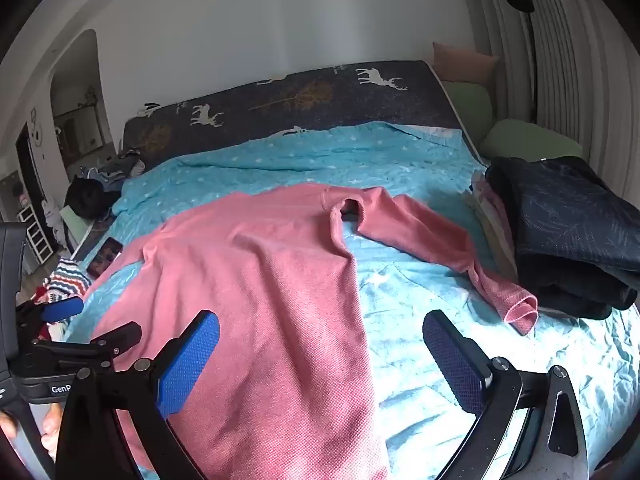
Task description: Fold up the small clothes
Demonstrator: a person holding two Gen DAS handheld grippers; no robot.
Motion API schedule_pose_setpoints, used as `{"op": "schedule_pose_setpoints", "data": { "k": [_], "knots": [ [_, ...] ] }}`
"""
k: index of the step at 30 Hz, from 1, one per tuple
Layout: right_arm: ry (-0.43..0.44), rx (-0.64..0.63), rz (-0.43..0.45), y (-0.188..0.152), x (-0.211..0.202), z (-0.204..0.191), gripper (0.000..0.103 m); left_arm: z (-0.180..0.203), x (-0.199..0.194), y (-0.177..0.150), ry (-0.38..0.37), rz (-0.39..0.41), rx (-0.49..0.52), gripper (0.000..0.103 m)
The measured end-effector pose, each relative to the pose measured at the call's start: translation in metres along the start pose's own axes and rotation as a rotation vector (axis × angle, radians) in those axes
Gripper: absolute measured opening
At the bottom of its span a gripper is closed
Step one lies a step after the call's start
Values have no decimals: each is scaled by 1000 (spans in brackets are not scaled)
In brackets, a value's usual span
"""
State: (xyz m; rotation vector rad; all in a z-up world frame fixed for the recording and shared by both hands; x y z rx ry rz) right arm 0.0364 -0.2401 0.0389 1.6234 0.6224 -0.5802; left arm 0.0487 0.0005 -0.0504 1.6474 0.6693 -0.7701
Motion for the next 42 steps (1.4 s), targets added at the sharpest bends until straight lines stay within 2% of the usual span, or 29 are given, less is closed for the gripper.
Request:
{"op": "schedule_pose_setpoints", "data": {
  "k": [4,6,8,14,29,42],
  "knots": [
    [9,6,-2,-3,-2,5,103,14,0,-3,12,-11,15,103],
    [6,10,-18,-3,2,8,103,5,2,-5,-36,-9,3,103],
    [-11,11,-34,7,5,6,103,7,1,-6,-39,-1,7,103],
    [-35,-1,-23,-2,2,-1,103,7,1,-6,-75,-1,10,103],
    [5,-31,-43,-7,6,-13,103,-9,-6,-27,-49,5,-37,103],
    [-10,-48,-45,-12,5,-21,103,-13,-2,-38,-99,-17,-56,103]
  ]
}}
Point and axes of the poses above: each gripper's, at about its wrist camera, not at the fingertips, and x roughly the way its jaws point, z to its right, y to its top, the point moved 7 cm from there along x, roughly the way its jaws point, and after that the axes turned 6 degrees about -z, right-handed, at the moved point
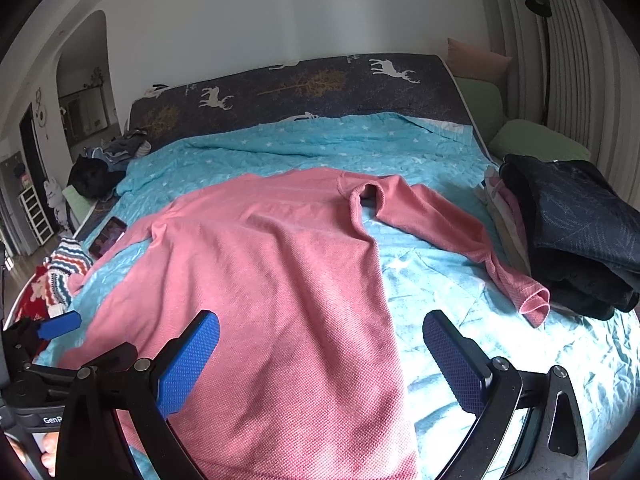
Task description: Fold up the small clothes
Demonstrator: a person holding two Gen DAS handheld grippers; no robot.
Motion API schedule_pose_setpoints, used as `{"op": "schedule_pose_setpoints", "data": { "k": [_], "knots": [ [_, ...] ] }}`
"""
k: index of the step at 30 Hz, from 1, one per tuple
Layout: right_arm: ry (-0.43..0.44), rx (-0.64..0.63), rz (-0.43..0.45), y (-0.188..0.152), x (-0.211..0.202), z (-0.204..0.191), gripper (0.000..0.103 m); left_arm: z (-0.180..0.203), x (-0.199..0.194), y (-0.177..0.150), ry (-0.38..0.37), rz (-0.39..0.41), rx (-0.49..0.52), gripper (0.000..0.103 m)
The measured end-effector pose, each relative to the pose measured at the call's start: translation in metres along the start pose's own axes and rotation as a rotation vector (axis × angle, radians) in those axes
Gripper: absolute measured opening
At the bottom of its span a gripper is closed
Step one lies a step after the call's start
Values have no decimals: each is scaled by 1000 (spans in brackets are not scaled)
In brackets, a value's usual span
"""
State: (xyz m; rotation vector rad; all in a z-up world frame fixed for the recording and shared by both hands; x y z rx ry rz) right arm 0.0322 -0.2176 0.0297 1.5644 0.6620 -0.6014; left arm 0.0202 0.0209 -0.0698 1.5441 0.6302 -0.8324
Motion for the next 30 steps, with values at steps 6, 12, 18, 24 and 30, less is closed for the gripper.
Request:
{"op": "schedule_pose_setpoints", "data": {
  "k": [6,12,18,24,30],
  "knots": [
    [-7,4,-6,-1,-1,1,103,-4,1,-2,-8,-3,-13,103],
    [-10,3,-10,-2,-1,-1,103,-3,1,-4,-11,-4,-7,103],
    [-12,-7,-7,-2,-2,-3,103,-3,1,-4,-7,0,-6,103],
    [-14,-23,-6,-3,-2,-7,103,-4,1,-5,-8,-7,-10,103],
    [-6,-20,0,-3,-3,-6,103,-4,2,-4,14,-14,-2,103]
  ]
}}
Point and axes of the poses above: each gripper's, at about its wrist camera, not at the fingertips, and x roughly the way its jaws point, z to its right, y to its top, the point moved 7 cm from there along x, roughly the way its jaws point, and after that the axes turned 6 degrees about -z, right-handed, at the moved point
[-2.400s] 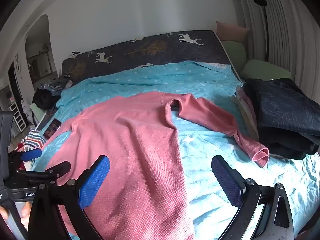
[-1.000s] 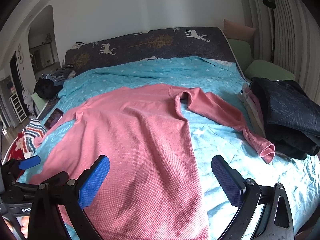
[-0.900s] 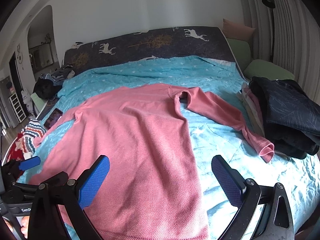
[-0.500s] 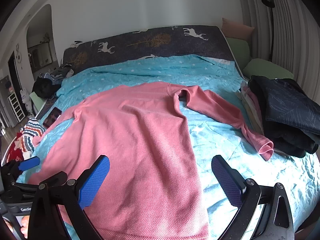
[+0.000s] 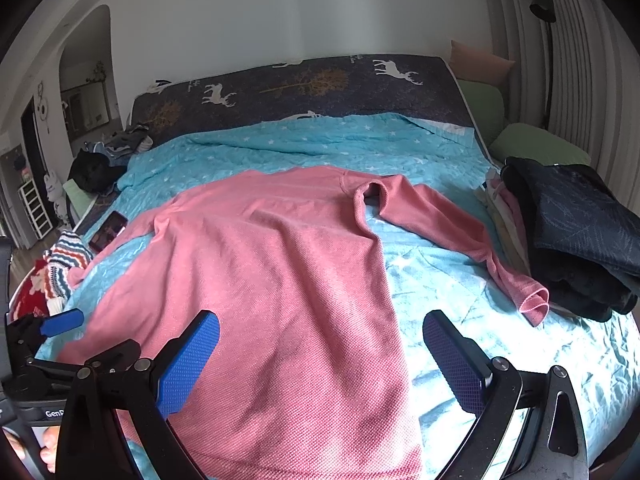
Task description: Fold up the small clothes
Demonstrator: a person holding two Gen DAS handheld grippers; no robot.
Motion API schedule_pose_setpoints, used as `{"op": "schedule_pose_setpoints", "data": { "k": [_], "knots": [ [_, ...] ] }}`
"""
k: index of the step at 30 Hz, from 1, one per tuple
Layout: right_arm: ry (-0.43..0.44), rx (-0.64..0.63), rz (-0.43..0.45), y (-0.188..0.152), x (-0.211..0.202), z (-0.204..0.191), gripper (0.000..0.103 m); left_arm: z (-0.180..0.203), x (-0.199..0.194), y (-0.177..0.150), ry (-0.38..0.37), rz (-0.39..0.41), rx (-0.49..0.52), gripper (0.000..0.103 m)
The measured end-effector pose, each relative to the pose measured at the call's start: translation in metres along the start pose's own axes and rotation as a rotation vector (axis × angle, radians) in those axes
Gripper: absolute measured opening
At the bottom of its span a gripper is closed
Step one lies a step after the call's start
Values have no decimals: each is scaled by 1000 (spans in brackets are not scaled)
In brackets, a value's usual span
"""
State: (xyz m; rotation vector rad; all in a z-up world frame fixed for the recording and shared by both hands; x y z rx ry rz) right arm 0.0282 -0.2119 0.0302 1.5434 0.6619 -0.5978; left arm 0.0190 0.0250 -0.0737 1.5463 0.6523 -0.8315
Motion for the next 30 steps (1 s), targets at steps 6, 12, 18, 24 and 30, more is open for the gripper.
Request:
{"op": "schedule_pose_setpoints", "data": {
  "k": [6,12,18,24,30],
  "knots": [
    [3,-4,-4,0,1,-1,103,0,1,0,3,0,1,103],
    [3,-13,-3,2,1,-3,103,-2,2,1,-6,-2,-7,103],
    [3,-13,-12,2,3,-5,103,-2,3,1,-9,-4,-8,103],
    [3,-12,-12,2,3,-5,103,-4,6,2,-18,-10,-13,103],
    [3,-10,-22,0,5,-6,103,-4,8,2,-20,-19,-15,103]
  ]
}}
Point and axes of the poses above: each gripper's, at about its wrist camera, not at the fingertips, and x roughly the way its jaws point, z to its right, y to its top, the point moved 7 cm from there along x, roughly the way its jaws point, and after that the axes turned 6 degrees about -z, right-handed, at the moved point
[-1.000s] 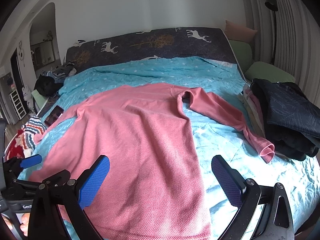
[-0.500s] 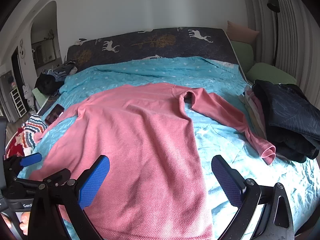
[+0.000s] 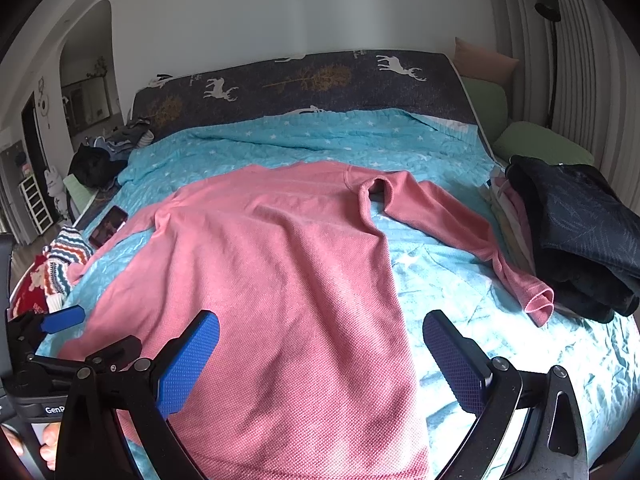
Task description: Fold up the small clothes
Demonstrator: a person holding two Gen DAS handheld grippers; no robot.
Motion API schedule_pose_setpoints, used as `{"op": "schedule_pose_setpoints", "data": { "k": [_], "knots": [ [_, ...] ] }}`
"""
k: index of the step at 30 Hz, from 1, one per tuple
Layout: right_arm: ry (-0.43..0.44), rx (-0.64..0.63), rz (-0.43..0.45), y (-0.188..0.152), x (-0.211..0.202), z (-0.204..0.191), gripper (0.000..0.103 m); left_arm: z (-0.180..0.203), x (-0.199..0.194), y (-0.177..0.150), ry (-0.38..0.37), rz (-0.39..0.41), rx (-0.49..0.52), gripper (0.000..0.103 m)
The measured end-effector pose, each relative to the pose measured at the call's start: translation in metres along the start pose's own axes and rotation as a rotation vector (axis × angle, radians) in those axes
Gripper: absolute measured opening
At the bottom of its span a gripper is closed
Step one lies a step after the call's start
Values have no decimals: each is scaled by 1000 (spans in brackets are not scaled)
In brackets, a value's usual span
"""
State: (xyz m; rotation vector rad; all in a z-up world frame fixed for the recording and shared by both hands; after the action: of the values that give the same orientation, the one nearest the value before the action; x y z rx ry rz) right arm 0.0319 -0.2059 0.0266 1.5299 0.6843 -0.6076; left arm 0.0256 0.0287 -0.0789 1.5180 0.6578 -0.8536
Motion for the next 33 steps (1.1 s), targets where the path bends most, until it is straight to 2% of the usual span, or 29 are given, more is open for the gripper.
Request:
{"op": "schedule_pose_setpoints", "data": {
  "k": [10,17,20,24,25,28,31,33],
  "knots": [
    [-6,13,-17,-2,2,1,103,-4,2,-1,-6,0,-9,103],
    [-20,-14,-13,4,1,-4,103,-28,-3,7,-45,18,-61,103],
    [-32,-48,-15,11,5,-12,103,-61,-3,13,-37,29,-130,103],
    [-2,-86,-25,22,13,-30,103,-116,1,12,-58,1,-288,103],
    [14,-96,-25,24,15,-36,101,-139,3,8,-47,-4,-348,103],
    [57,-138,-36,29,22,-56,87,-183,5,-2,5,-1,-434,101],
    [95,-183,-65,30,32,-75,75,-225,13,-12,52,-23,-512,93],
    [113,-210,-87,29,38,-87,74,-253,21,-20,41,-49,-589,92]
  ]
}}
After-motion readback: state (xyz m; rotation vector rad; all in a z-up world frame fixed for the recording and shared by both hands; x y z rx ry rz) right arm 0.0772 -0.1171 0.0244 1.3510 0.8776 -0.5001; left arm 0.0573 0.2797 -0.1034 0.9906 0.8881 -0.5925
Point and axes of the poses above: each gripper's, at about its wrist camera, not at the fingertips, and x roughly the way its jaws point, z to its right, y to its top, the point moved 7 cm from there along x, roughly the way its jaws point, and after that the axes turned 6 degrees about -z, right-handed, at the moved point
